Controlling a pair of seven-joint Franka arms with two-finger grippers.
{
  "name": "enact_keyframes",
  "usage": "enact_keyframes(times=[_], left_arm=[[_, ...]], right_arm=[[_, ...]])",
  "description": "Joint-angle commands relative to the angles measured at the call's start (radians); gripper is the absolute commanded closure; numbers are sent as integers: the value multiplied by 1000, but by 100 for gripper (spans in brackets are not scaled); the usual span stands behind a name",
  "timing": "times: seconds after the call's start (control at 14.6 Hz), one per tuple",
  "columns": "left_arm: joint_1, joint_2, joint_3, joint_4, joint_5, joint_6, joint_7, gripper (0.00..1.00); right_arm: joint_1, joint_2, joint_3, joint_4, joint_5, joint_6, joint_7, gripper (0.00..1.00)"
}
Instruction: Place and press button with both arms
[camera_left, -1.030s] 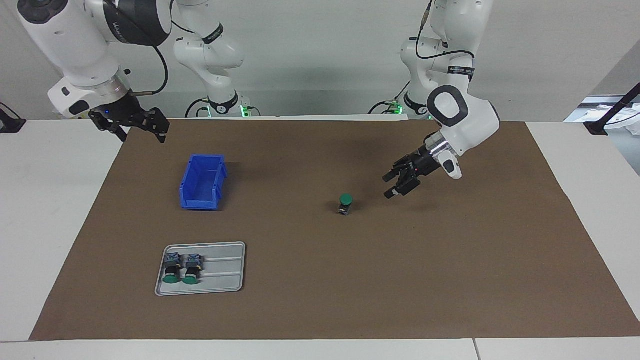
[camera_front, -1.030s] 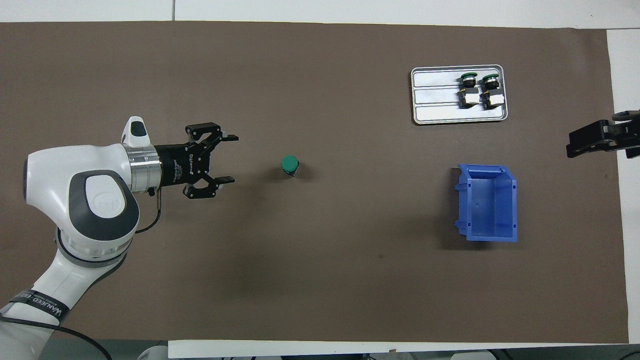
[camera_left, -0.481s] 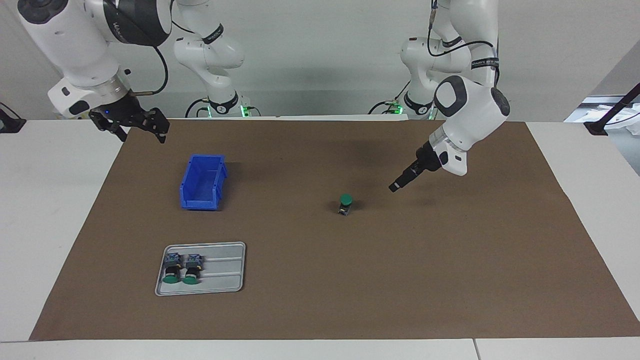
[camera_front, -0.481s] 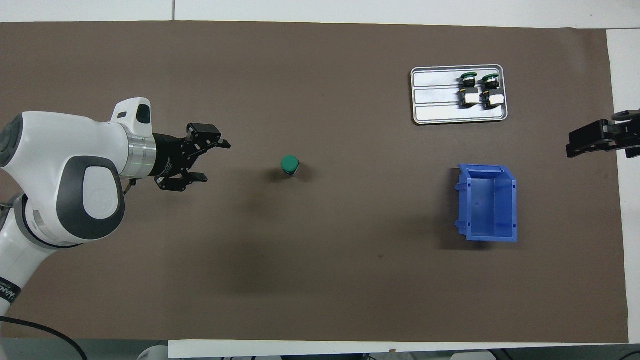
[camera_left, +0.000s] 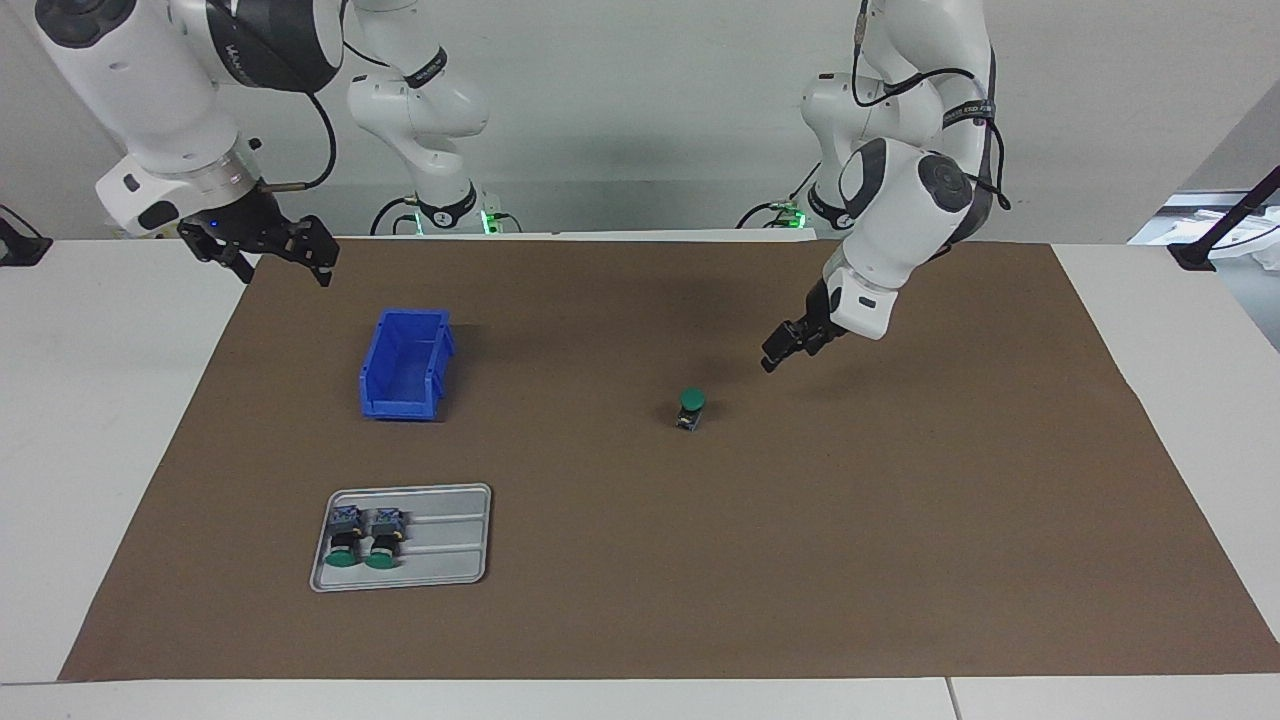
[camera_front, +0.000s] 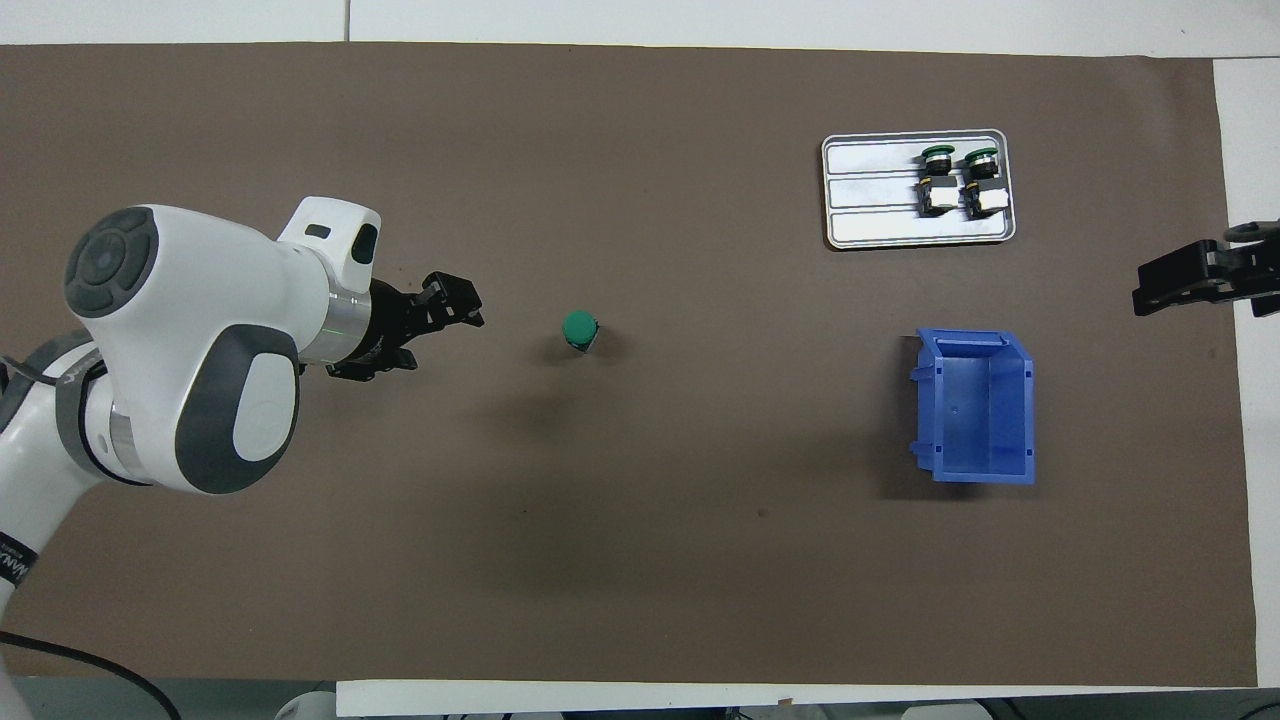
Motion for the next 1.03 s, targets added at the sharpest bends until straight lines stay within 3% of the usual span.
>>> enact_keyframes(times=[0.0, 0.21, 0.41, 0.76, 0.96], left_arm=[[-77, 130, 8, 176, 107, -98, -127, 28], [-126, 213, 6, 275, 178, -142, -204, 58], [-186, 270, 8, 346, 207, -163, -279, 81], [-229, 354, 6, 406, 244, -153, -349, 99], [-229, 356, 6, 406, 244, -114, -392, 100]], right_arm=[[-9, -14, 4, -11, 17, -1, -17, 1], [-9, -14, 4, -11, 17, -1, -17, 1], [-9, -14, 4, -11, 17, -1, -17, 1], [-9, -14, 4, -11, 17, -1, -17, 1], [-9, -14, 4, -11, 17, -1, -17, 1]])
